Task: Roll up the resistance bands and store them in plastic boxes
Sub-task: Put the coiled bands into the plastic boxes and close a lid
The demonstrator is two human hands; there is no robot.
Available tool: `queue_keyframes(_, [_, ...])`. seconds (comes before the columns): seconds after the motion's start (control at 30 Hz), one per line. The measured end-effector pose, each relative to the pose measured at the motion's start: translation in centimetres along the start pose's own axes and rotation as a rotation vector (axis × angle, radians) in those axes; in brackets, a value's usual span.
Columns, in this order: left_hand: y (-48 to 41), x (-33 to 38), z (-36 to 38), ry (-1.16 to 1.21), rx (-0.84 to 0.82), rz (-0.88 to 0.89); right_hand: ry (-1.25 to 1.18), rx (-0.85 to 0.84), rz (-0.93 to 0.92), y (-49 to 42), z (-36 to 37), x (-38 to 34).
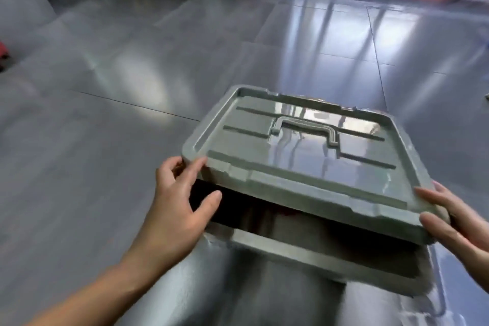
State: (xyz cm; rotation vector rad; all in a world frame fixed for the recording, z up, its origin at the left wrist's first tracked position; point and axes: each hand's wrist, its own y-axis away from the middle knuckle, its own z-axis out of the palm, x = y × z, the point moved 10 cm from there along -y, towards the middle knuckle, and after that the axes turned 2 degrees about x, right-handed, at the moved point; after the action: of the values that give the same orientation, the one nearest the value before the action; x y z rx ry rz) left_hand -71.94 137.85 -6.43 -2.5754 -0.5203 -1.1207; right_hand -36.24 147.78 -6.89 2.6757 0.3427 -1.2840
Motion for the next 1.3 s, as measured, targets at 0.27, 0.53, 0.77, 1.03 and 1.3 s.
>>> queue_keyframes(0.27, [-1.0,-2.3,-1.6,-0.068,0.125,0.009,0.089,0.056,0.089,0.3,-0.6,1.9])
queue_keyframes(0.53, [-6.5,-5.8,2.5,0.208,-0.101,-0.245,0.171,-0.090,0.175,-2.4,1.3,2.7])
queue_keyframes(0.77, [-0.8,-6.9,2.1,0.175,-0.053,-0.245,0.286,-0.080,0.116,0.2,1.4,5.0])
queue_keyframes(1.03, [-3.7,-8.7,5.1,0.666,-0.287,-0.760,-0.530,-0.263,0.677,-0.3,3.9,9.9])
queue_keyframes(1.3, [-8.3,-8.9,2.6,0.232,-0.199,-0.535,-0.141,-0.189,0.522,-2.0,1.2,8.4])
